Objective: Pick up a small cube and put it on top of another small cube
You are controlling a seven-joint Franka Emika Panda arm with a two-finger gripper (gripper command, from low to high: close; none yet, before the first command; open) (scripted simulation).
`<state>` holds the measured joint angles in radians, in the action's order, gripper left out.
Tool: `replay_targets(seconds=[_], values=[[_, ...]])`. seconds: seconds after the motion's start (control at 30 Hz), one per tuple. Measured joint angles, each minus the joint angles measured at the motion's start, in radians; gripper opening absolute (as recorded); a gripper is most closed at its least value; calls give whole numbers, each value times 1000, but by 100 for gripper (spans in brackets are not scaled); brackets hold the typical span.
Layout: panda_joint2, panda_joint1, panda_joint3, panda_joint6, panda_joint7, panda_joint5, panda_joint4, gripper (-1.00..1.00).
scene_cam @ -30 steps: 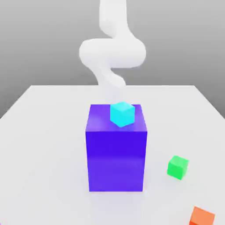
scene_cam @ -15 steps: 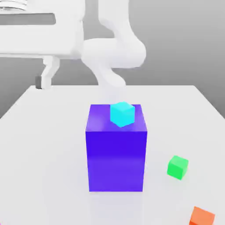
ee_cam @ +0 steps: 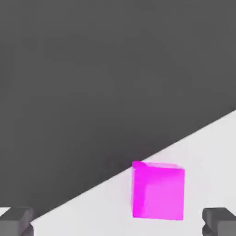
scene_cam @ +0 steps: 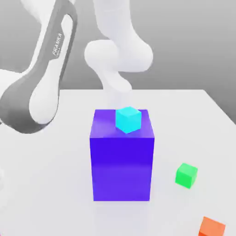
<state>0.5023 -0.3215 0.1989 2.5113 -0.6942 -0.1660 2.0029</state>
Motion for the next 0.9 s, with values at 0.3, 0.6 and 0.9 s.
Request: replay_targets(seconds=[0.3, 0.6, 0.9], values=[[166, -37, -32, 103, 28, -41, -42, -100], [18, 52, -36, 24, -22, -9, 11, -100], [-201, 310, -165, 85, -244, 3, 259, -100]])
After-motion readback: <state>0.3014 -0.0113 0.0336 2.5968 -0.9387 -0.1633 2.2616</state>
